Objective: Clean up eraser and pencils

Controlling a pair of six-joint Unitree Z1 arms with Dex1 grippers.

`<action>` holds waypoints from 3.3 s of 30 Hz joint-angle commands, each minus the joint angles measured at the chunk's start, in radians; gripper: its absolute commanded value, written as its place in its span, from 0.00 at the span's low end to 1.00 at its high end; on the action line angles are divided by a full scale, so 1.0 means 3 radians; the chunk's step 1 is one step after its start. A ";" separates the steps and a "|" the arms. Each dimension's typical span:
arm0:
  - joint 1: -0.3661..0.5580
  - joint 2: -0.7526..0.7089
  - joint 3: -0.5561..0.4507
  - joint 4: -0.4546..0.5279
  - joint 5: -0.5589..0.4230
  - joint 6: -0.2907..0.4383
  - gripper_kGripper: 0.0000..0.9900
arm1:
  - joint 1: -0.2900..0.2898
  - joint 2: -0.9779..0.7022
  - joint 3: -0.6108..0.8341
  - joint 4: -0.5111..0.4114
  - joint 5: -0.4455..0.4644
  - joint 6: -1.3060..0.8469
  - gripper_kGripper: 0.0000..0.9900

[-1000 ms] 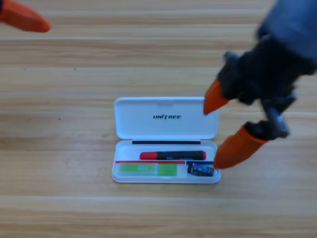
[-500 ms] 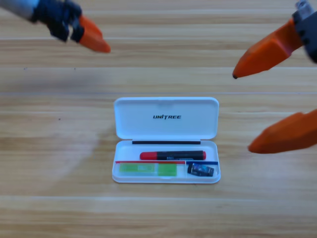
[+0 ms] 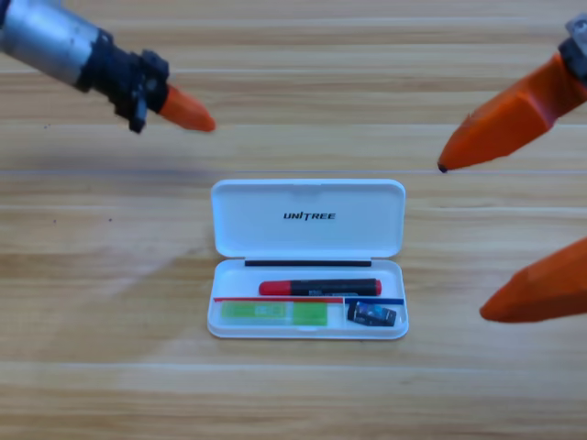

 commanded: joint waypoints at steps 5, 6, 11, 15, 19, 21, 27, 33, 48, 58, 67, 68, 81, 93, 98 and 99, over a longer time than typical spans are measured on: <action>-0.0382 0.0687 -0.0574 0.0634 -0.0212 0.0245 0.00 | -0.0084 -0.0136 0.0217 -0.0139 0.0130 0.0016 0.95; -0.0402 0.0702 -0.0585 0.0634 -0.0227 0.0240 0.00 | -0.0084 -0.0136 0.0212 -0.0139 0.0135 0.0016 0.95; -0.0474 0.0861 -0.0707 0.0700 -0.0293 0.0215 0.00 | -0.0084 -0.0147 0.0222 -0.0139 0.0161 0.0016 0.95; -0.0520 0.1014 -0.0886 0.0925 -0.0391 0.0297 0.00 | -0.0084 -0.0142 0.0222 -0.0159 0.0161 0.0026 0.95; -0.0546 0.1035 -0.0891 0.0991 -0.0437 0.0343 0.00 | -0.0084 -0.0136 0.0228 -0.0169 0.0161 0.0032 0.95; -0.0551 0.1030 -0.0891 0.1037 -0.0442 0.0378 0.00 | -0.0084 -0.0136 0.0233 -0.0169 0.0161 0.0032 0.95; -0.0551 0.0973 -0.0891 0.1201 -0.0467 0.0476 0.00 | -0.0084 -0.0136 0.0238 -0.0174 0.0166 0.0037 0.95; -0.0551 0.0713 -0.0718 0.1365 -0.0472 0.0609 0.00 | -0.0084 -0.0126 0.0238 -0.0174 0.0166 0.0042 0.95; -0.0592 0.0334 -0.0278 0.1370 -0.0523 0.0808 0.00 | -0.0084 -0.0116 0.0243 -0.0185 0.0166 0.0042 0.95; -0.0627 0.0401 -0.0222 0.1355 -0.0503 0.0895 0.00 | -0.0084 -0.0106 0.0243 -0.0190 0.0176 0.0042 0.95; -0.0658 0.0503 -0.0119 0.1339 -0.0498 0.1018 0.00 | -0.0084 -0.0080 0.0243 -0.0190 0.0212 0.0042 0.95; -0.0663 0.0518 -0.0104 0.1334 -0.0493 0.1033 0.00 | -0.0084 -0.0075 0.0243 -0.0190 0.0217 0.0042 0.95; -0.0684 0.0805 -0.0084 0.1293 -0.0498 0.1166 0.00 | -0.0084 -0.0075 0.0243 -0.0200 0.0237 0.0052 0.95; -0.0811 0.0846 -0.0135 0.1283 -0.0513 0.1115 0.00 | -0.0084 -0.0075 0.0243 -0.0200 0.0258 0.0062 0.95; -0.0863 0.0886 -0.0124 0.1257 -0.0508 0.1120 0.00 | -0.0084 -0.0075 0.0243 -0.0200 0.0268 0.0062 0.95; -0.0878 0.0892 -0.0124 0.1252 -0.0508 0.1120 0.00 | -0.0084 -0.0075 0.0243 -0.0200 0.0268 0.0062 0.95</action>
